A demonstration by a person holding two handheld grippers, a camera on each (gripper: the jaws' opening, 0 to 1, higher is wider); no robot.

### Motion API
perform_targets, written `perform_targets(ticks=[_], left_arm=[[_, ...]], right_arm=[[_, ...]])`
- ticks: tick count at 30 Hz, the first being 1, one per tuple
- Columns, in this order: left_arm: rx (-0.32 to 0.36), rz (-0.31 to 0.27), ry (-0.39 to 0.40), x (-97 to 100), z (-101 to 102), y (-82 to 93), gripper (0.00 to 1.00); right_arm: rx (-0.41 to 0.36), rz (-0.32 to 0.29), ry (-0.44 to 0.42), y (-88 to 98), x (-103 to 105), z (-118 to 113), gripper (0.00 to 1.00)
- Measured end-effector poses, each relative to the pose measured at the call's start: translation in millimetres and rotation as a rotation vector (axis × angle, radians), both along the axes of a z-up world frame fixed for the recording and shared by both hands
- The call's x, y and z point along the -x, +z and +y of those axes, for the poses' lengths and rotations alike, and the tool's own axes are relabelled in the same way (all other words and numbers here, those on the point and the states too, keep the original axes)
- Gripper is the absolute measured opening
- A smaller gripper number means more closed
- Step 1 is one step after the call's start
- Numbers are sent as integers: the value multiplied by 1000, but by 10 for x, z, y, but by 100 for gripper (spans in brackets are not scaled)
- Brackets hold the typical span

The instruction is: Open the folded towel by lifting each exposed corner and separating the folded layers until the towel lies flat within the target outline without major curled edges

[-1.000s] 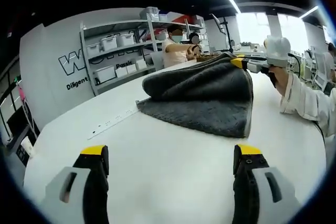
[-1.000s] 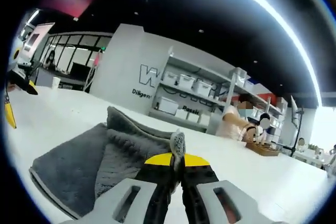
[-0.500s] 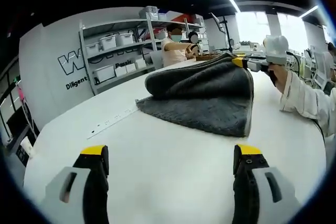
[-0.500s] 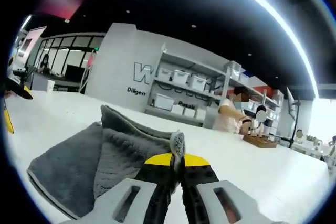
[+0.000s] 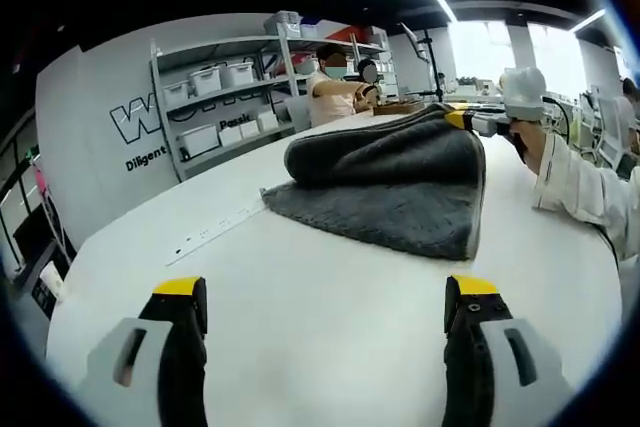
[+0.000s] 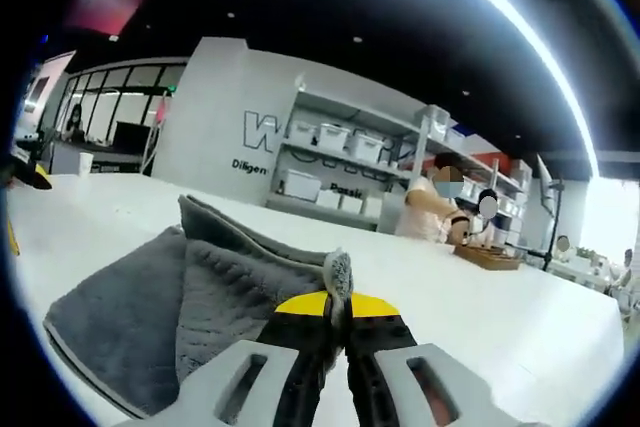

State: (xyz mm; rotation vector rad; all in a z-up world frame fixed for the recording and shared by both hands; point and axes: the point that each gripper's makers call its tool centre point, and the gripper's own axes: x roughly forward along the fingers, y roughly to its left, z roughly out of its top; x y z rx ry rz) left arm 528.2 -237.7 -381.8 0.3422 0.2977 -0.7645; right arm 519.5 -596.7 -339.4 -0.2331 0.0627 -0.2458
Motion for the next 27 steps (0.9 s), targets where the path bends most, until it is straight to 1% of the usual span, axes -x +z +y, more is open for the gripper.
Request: perform_targets(ticks=[3,7,11,14,19,27], left_arm=[[-2,0,0,2,-2,-3,97],[-6,0,0,2,-1,-9,97],[-9,0,-1,6,-5,-13,97],[-12,1,-1,5,-6,-19,97],[-16,2,0,4,-7,-30,97],[-23,3,-2,9,-18,-43,97]], right_arm=[[-19,10,-12,-38,4,-48,0],[-48,37,-29,-130,3,-110,0],[-55,50,-34,-167,1,-124,0],[-68,73,-38,-232,-11,-152,0],[-110,105,-45,-348,-17,-210,0],[-145,142,-50,-462,-16,-252,0]])
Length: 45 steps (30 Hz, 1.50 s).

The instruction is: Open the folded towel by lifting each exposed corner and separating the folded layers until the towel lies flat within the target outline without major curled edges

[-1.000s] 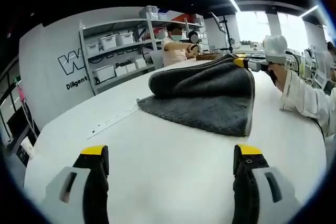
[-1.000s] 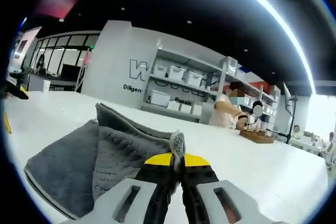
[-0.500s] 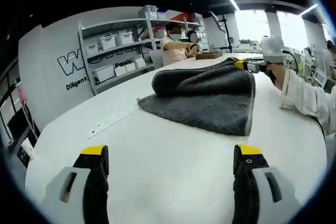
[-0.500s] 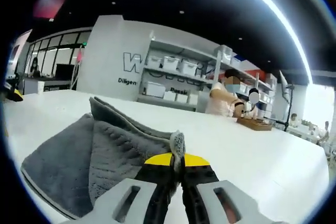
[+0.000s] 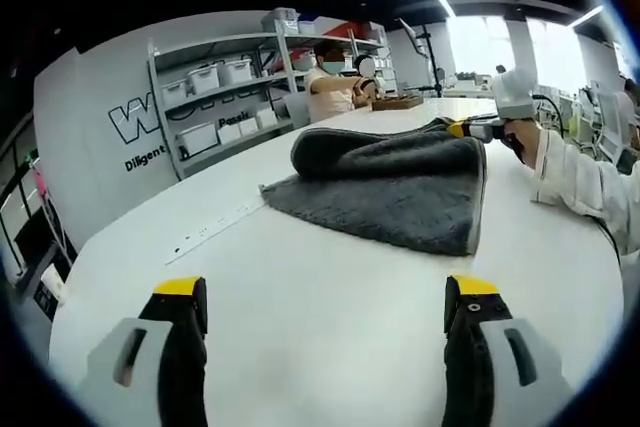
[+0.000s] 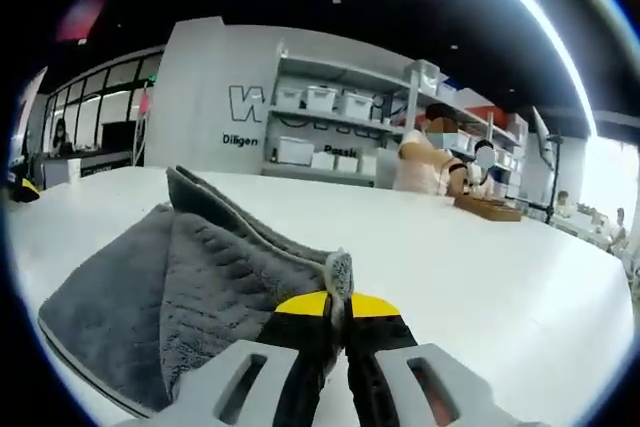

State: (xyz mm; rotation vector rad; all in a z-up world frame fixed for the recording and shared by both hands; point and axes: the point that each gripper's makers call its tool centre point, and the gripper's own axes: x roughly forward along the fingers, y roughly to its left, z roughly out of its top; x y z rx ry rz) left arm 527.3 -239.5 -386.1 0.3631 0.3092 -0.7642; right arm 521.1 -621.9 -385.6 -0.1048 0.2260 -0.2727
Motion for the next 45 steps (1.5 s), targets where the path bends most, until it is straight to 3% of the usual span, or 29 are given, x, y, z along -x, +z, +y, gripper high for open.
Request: perform_targets(ticks=[15,27,36,45], left_arm=[[-12,6,0,-5,0,-28,97],[-23,8,-1,3,-8,-44,97],[-32,12,-7,5,-25,-63,97],[-36,17,-8,12,-37,-81,98]], right_arm=[[-64,92,27,-244,-14,-10,0],[-81,126,3,-317,15,-69,6],[-103,150,-42,-359,77,-173,22],[-109,140,-92,-303,126,-275,53]])
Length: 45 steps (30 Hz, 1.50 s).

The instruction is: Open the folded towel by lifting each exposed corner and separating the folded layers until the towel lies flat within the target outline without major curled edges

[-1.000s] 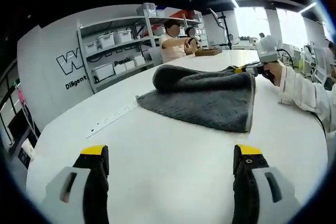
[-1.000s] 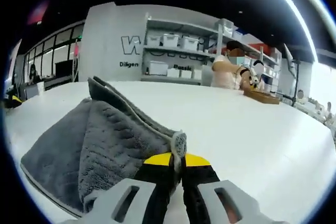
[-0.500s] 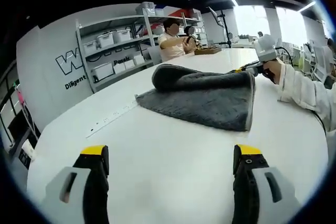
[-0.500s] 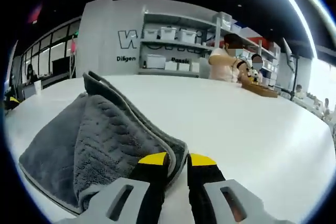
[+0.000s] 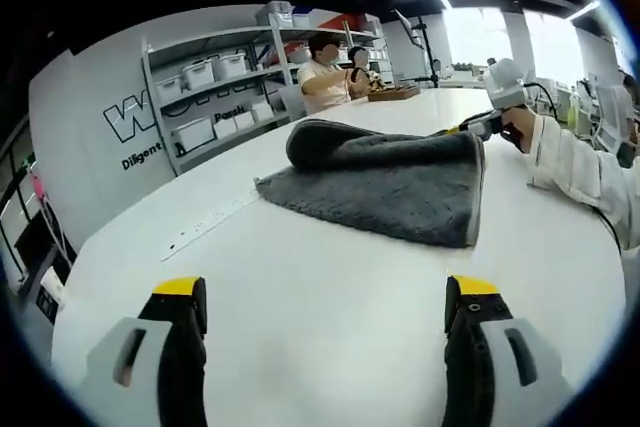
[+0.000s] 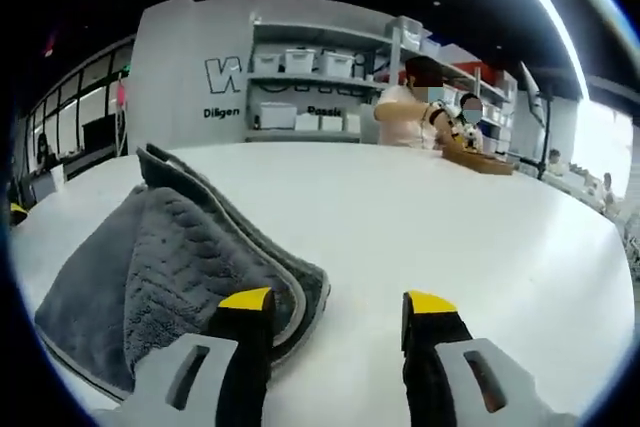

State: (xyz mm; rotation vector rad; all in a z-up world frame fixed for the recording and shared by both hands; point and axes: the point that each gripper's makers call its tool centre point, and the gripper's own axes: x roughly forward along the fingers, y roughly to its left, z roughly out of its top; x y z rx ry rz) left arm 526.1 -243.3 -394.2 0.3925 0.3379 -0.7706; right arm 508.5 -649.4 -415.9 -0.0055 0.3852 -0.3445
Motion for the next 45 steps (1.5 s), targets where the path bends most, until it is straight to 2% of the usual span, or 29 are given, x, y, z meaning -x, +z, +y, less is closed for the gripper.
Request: perform_targets(ticks=[3,8,11,17,21,22,23,26,30,40,43,45], left_arm=[[2,3,3,-3,2,-6,98],[13,6,8,-8,-13,-2,98],[18,10,11,-17,-29,-14,98],[83,33,7,-16,-144,-27,97],[89,29,17,-21,-203,-30,96],[103,30,19,-21,-222,-21,96],[149,42,18,-11,-282,-6,96],[179,51,11,-5,-330,-2,94],[179,52,5,4,-352,-16,91],[209,26,-57,105,-673,-58,81],[255,36,-82,153,-785,-38,78],[302,56,-76,165,-829,-31,72]], right_arm=[[-1,-12,-12,53,35,-31,57],[8,-22,-39,114,78,-82,70],[16,-37,-55,170,114,-121,71],[22,-52,-53,219,102,-123,80],[27,-58,-53,239,97,-115,87],[31,-59,-51,247,94,-109,88],[34,-64,-46,260,82,-100,90],[38,-69,-30,275,54,-67,100],[47,-59,-13,268,26,-27,100],[34,-62,1,287,28,7,99],[24,-60,9,273,19,24,99],[21,-58,17,264,11,41,98]])
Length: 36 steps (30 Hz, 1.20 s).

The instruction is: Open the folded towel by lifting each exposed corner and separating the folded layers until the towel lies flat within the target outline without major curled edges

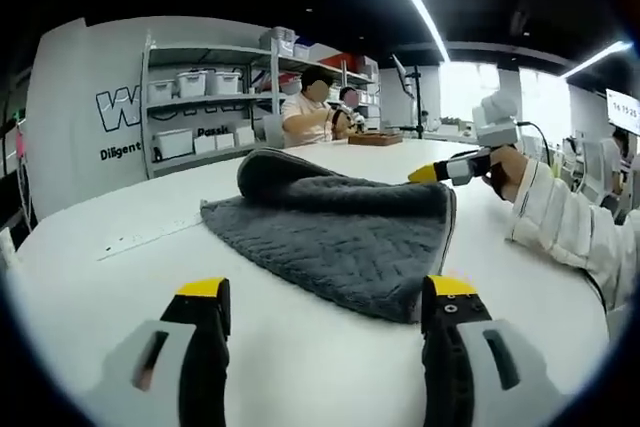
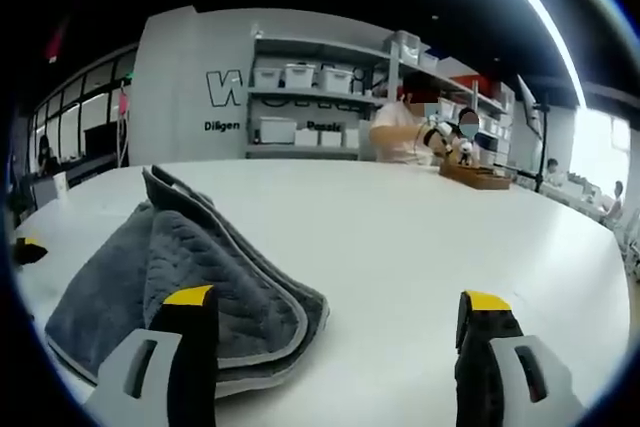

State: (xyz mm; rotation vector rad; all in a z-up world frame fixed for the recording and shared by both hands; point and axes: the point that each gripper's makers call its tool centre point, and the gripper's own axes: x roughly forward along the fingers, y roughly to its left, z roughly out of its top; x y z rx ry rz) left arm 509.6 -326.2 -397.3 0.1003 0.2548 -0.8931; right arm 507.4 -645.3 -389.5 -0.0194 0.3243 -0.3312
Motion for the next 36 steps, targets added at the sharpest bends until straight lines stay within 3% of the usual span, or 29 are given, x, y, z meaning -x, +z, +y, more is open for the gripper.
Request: perform_targets(ticks=[6,13,16,23,29,36], left_arm=[[44,24,-11,7,-73,-50,59],[40,44,44,-37,-82,-130,45],[65,88,34,-18,-126,-170,44],[21,61,16,21,-192,-216,36],[13,71,24,13,-180,-254,28],[15,108,32,3,-181,-325,26]], right_arm=[[-10,0,16,-4,2,46,96],[-21,5,27,-18,2,76,93],[-32,14,28,-42,0,78,93],[-35,0,43,-11,-14,103,93],[-49,10,51,-40,-23,116,92],[-50,13,62,-39,-25,147,91]])
